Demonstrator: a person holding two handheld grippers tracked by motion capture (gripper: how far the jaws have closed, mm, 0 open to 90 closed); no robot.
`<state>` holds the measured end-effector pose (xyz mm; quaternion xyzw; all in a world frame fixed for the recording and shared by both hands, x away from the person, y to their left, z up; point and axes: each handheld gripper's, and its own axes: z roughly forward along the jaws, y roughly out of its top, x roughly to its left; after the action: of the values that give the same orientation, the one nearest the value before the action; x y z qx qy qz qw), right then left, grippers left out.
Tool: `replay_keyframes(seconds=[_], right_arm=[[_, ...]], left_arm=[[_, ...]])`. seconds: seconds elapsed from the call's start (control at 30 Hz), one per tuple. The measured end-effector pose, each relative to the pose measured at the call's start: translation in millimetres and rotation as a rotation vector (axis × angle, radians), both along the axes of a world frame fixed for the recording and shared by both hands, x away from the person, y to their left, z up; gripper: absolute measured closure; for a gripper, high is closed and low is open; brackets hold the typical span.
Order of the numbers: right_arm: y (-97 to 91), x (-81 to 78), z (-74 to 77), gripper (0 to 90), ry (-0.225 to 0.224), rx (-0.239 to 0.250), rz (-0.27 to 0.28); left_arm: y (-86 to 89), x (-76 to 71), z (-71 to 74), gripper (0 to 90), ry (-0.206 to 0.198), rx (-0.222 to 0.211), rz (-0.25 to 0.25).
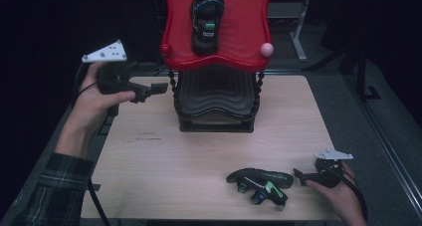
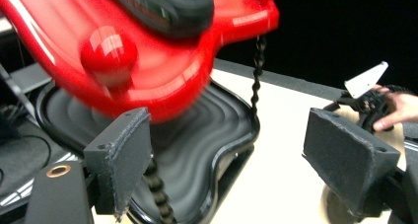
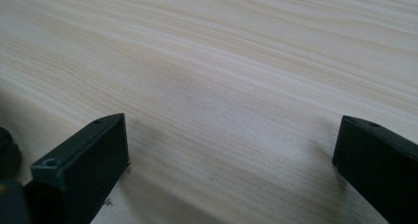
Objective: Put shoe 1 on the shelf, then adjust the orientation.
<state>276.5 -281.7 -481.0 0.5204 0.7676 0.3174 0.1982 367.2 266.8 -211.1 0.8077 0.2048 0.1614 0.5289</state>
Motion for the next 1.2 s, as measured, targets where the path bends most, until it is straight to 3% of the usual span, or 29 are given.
replay_keyframes(seconds=[0.1,0.4,0.57,0.83,1.1,1.2], right_arm=[[0.2,0.3,0.0,0.0,0.000,0.000,-0.003],[-0.6,1.6,-0.2,0.0,-0.001,0.001,-0.005],[-0.8,1.9,-0.3,0.0,-0.002,0.000,-0.007],[-0.8,2.0,-0.3,0.0,-0.003,0.000,-0.007],[-0.8,2.0,-0.3,0.0,-0.003,0.000,-0.006],[-0.8,2.0,-0.3,0.0,-0.003,0.000,-0.006]], left_arm=[[2.8,-5.4,-10.6,17.4,0.006,0.011,0.003],[15.4,-32.3,-68.0,17.5,0.056,0.016,0.031],[18.8,-44.7,-100.3,17.5,0.080,0.050,0.050],[23.4,-53.8,-149.5,17.5,0.149,0.070,0.080],[22.5,-59.5,-191.3,17.5,0.208,0.132,0.105],[23.3,-60.7,-201.9,17.5,0.217,0.173,0.122]])
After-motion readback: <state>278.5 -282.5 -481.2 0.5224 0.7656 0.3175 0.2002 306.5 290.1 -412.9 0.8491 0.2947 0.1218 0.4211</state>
